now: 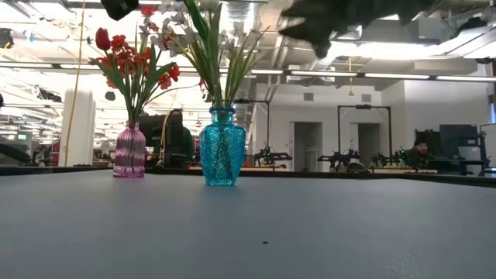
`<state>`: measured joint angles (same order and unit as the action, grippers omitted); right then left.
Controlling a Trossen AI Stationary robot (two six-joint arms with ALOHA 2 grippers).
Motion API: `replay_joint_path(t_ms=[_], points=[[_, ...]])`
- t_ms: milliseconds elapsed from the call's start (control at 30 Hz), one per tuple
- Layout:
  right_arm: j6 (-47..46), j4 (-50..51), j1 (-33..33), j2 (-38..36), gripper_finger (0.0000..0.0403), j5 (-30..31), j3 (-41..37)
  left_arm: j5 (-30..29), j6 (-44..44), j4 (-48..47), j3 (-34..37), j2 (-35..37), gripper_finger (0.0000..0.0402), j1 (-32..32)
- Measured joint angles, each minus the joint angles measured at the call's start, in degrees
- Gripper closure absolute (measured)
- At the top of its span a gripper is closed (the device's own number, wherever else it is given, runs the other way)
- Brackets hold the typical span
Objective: Sort flowers into vase by color
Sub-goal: Return to Home Position
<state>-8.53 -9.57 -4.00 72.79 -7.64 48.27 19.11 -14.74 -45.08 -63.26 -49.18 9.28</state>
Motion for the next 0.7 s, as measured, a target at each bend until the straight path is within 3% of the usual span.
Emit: replay_joint_path(t_ms=[400,567,700], points=[[-12.6,1.3,3.6,-11.4,0.0200,0.1,0.0,-13.7,1.7,4.2,1.3,11.3,0.0162,-4.4],[-13.9,5.3,5.0,-13.4,0.0209,0.2,0.0,-14.9,-2.2,14.5,9.8,17.2,0.0162,-5.8],[-12.4,8.6,6.8,-13.7,0.0247,0.5,0.0,-13.7,-6.2,23.0,18.7,20.6,0.0162,-7.6]])
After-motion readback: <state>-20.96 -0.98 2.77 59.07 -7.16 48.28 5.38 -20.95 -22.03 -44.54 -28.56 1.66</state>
